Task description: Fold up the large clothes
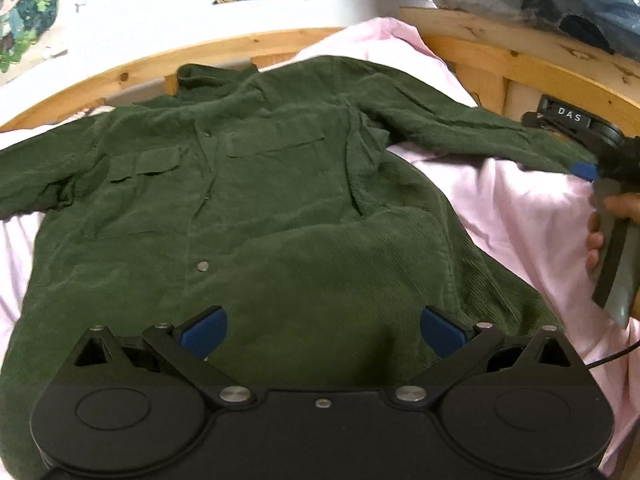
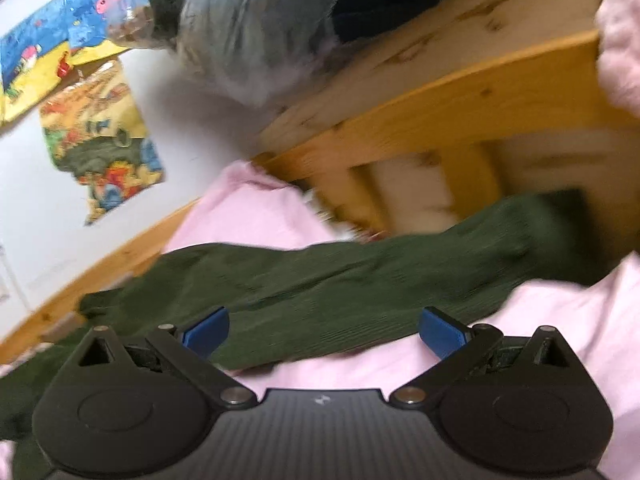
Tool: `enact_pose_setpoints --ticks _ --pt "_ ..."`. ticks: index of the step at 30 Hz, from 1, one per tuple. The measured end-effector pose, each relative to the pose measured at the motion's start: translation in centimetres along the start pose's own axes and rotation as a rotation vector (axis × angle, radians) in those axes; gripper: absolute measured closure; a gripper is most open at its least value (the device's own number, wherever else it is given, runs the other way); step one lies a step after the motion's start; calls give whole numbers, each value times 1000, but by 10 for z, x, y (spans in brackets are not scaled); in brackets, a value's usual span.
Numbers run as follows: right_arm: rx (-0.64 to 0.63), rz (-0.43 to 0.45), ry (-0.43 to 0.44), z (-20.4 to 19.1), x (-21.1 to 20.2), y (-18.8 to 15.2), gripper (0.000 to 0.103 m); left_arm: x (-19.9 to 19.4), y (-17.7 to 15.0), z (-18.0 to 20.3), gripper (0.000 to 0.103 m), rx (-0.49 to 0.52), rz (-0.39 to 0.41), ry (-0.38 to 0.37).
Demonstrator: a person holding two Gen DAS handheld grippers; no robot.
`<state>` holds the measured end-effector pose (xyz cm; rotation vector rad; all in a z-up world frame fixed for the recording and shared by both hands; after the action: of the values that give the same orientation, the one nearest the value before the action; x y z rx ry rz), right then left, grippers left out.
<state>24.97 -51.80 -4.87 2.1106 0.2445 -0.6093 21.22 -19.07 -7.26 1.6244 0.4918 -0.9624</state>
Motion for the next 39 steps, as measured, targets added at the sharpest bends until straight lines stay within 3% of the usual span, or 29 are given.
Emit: enact_pose_setpoints --ticks 5,7,13,14,16,18,19,21,23,27,30,33,35,37,39 --pt "148 -88 104 -14 12 -5 5 -11 -1 -10 1 -33 28 13" --pt "254 -126 82 -4 23 -6 10 -12 -1 -13 1 -41 28 12" --pt "426 -59 -58 24 35 4 25 -13 -1 -26 1 -65 28 6" --pt "452 -43 -79 26 37 6 29 -13 -2 -30 1 -73 30 5" --pt "535 -5 -152 35 40 5 58 -14 -2 -37 1 -96 34 2" --pt "619 18 -188 46 41 0 77 -16 -3 -44 1 -119 39 -1" --pt "651 38 -200 50 41 -1 85 -17 -3 -49 1 -130 43 -1" --pt "648 64 -205 51 42 -2 91 -20 -4 -58 1 -145 51 2" --pt "560 103 -219 41 37 5 95 -23 -1 -70 1 -138 65 14" --pt "200 224 -243 -18 20 37 96 -32 17 -109 1 -137 114 97" --pt "-99 332 -200 -89 13 60 97 -45 34 -146 1 -173 168 163" --pt "-473 419 -155 -182 14 59 98 -57 44 -178 1 -224 201 214" --pt "-764 453 -101 -248 19 32 98 -61 49 -195 1 -260 210 237" --pt "-1138 433 -33 -312 32 -26 98 -62 48 -209 1 -290 211 254" --pt "-1451 400 18 -348 45 -93 98 -62 44 -220 1 -313 201 269"
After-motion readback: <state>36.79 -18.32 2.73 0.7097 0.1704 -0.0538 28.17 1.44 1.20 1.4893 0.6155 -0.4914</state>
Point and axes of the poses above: each gripper's, at about its wrist camera, not at the fingertips, and x roughly the way its jaws point, z to its right, y to its top, the point moved 9 cm from there along x, roughly the way its jaws point, and after that the axes turned 13 degrees about -z, right-handed, at the moved point
